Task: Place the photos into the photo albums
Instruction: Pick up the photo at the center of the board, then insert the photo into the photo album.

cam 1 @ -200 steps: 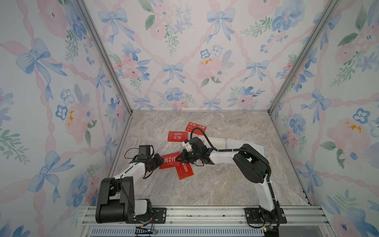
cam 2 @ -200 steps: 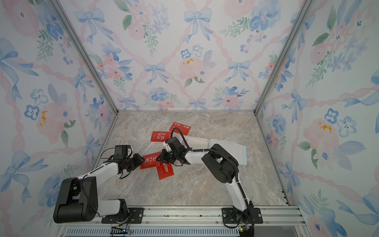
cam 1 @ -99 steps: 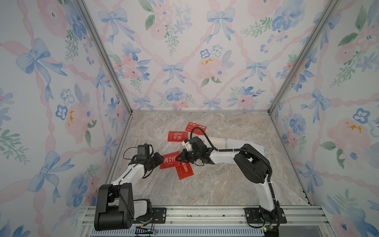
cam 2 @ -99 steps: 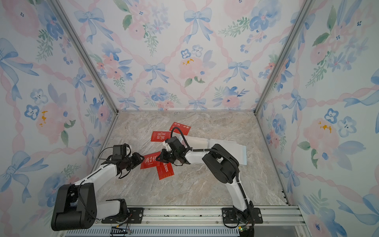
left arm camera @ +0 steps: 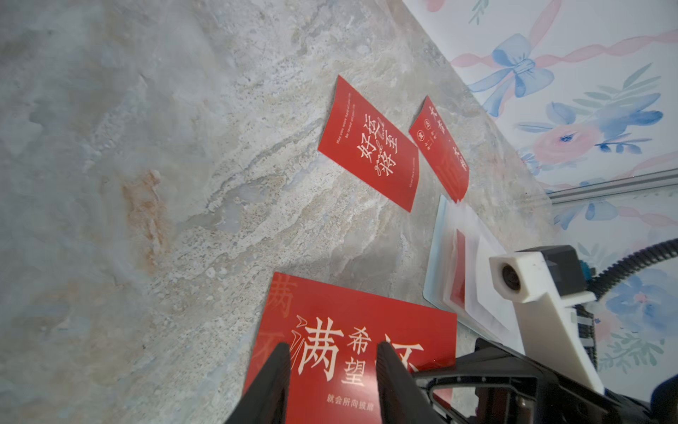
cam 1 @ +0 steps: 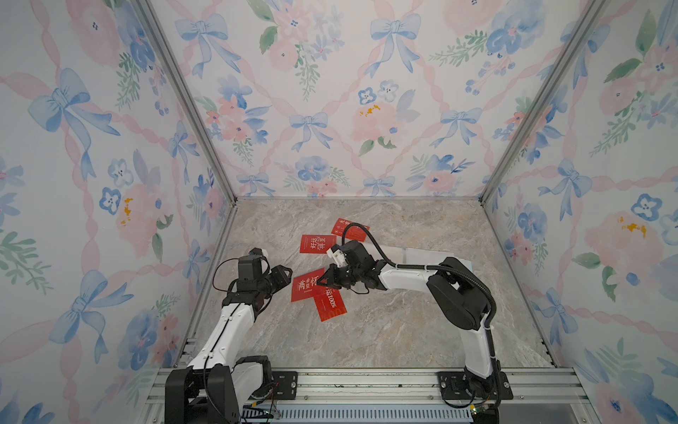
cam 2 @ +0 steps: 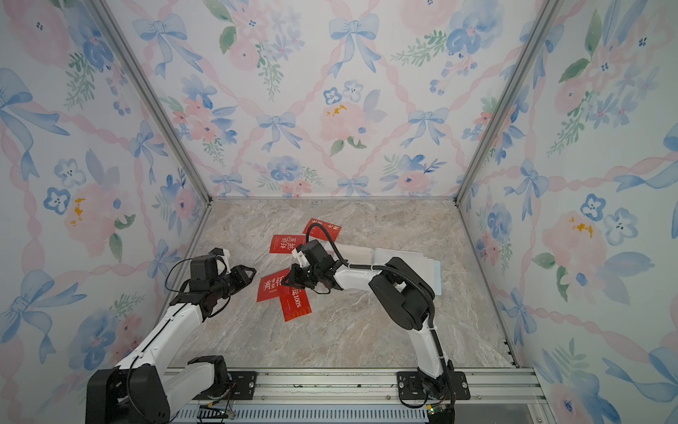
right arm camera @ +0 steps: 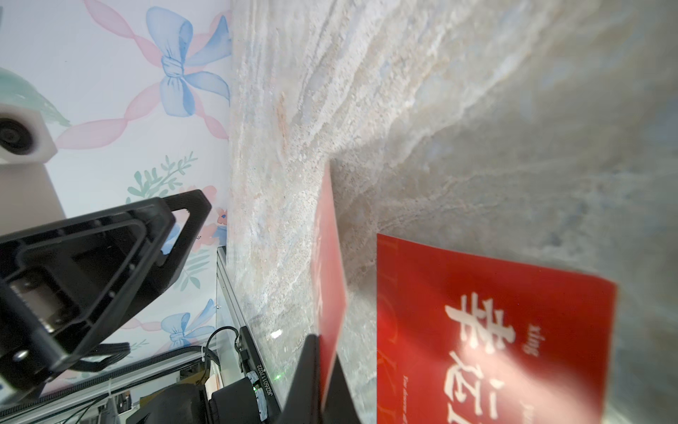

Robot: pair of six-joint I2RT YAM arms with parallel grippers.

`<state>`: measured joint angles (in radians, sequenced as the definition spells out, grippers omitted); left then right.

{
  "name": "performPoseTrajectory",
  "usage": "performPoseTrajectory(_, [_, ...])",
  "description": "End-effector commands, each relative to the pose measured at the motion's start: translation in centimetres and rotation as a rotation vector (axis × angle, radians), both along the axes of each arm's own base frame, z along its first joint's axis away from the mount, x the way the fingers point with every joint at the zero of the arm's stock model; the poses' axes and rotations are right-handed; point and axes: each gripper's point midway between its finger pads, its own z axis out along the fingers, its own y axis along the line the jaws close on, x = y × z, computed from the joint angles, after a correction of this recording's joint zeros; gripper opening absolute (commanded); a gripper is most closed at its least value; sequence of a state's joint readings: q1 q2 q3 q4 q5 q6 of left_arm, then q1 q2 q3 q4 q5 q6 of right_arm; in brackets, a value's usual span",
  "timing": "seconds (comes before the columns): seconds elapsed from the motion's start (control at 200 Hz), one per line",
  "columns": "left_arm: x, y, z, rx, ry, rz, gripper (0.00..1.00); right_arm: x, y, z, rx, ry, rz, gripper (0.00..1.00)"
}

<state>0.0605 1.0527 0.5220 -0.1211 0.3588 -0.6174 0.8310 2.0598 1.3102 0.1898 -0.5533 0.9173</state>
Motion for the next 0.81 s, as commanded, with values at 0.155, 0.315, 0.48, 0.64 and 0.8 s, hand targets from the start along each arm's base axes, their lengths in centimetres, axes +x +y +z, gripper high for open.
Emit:
performPoseTrajectory(0.155, [0.0, -1.0, 1.2, -0.058, -0.030, -0.040, 0.42, 2.7, -4.2, 5.4, 0.047, -0.094, -0.047, 0.01])
performPoseTrajectory(0.315, [-0.1, -1.5, 1.3, -0.097, -0.054, -0.037, 0.41, 4.0, -7.3, 7.9, 0.061, -0.130, -0.102, 0.01])
performPoseTrajectory(0.48, [0.3, -3.1, 1.6, -0.123, -0.078, -0.066, 0.41, 5.2, -11.3, 9.5, 0.030, -0.160, -0.154, 0.01])
performPoseTrajectory(0.64, [0.8, -4.4, 2.8, -0.141, -0.130, -0.072, 0.41, 5.8, -15.7, 10.8, 0.000, -0.187, -0.214, 0.02])
performPoseTrajectory(0.8, [1.4, -5.6, 3.7, -0.183, -0.175, -0.085, 0.44, 6.0, -20.5, 11.8, -0.037, -0.202, -0.270, 0.02])
